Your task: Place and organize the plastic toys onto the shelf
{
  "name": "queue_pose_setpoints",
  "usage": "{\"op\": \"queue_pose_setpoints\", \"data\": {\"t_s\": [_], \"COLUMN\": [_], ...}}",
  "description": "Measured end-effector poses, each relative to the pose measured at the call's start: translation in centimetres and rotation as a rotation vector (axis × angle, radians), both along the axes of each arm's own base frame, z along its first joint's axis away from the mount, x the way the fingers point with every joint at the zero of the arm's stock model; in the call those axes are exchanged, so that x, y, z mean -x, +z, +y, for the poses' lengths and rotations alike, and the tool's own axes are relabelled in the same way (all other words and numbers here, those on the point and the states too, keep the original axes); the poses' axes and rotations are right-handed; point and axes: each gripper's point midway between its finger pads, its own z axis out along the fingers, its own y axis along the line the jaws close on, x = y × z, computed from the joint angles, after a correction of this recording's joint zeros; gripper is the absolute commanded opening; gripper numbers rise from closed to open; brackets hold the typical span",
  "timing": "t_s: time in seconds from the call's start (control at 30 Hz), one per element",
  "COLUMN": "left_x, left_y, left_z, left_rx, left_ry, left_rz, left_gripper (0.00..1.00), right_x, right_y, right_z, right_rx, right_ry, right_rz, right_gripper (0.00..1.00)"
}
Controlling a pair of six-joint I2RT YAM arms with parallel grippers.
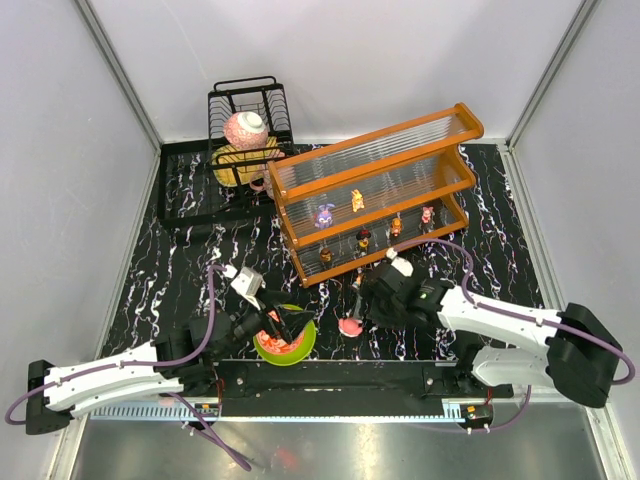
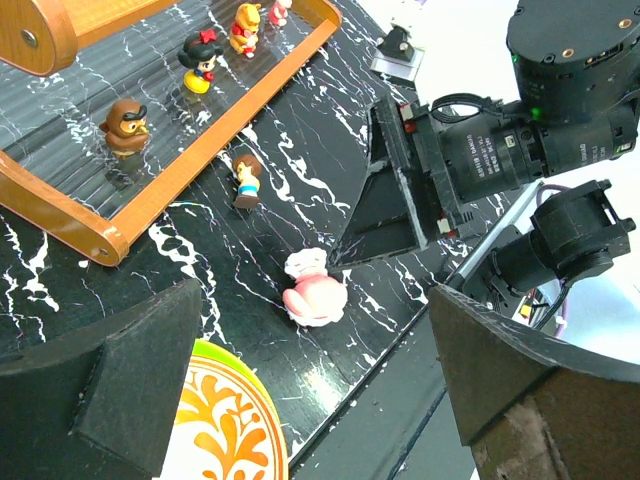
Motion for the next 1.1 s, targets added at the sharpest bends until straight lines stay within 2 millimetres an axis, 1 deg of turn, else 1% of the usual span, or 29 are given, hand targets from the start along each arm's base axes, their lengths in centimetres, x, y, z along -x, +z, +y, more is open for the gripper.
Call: {"op": "queue_pose_setpoints", "data": {"t_s": [0.23,0.6,0.83,0.97,1.0,1.07,1.1], "left_x": [0.0,0.1,0.2,0.2,0.2,0.2,0.2], "left_y": [-0.3,-0.2,-0.3,-0.3,-0.3,-0.3,-0.3], "left_z": [0.1,0.3,0.5,0.5,0.5,0.5,0.5], "left_rx": [-0.003,0.017,0.019,0.02,0.02,0.02,0.02], "left_ry": [0.0,0.0,0.001,0.002,0.002,0.002,0.002], "left_rz": [0.001,-0.005,-0.003,-0.003,-0.003,-0.003,-0.003], "left_gripper": [0.99,0.99,0.99,0.99,0.99,0.99,0.99], "right_x": [0.3,0.5,-0.4,-0.6,-0.5,-0.4,-0.3], "right_y": [-0.7,-3.1,-3.0,-3.1,-3.1,-3.2,-3.4], "right_z": [2.3,3.0,4.4,4.7,4.7,4.6,4.5], "right_rx": [0.032,0.079,0.056,0.058,0.059,0.067,0.07], "right_ry": [0.006,-0.009,-0.013,-0.008,-0.007,-0.001,0.0], "right_rz": [0.015,0.053,0.033,0.025,0.024,0.024,0.026], "right_gripper": [0.83,0.83,0.82,0.72,0.64,0.56,0.46]}}
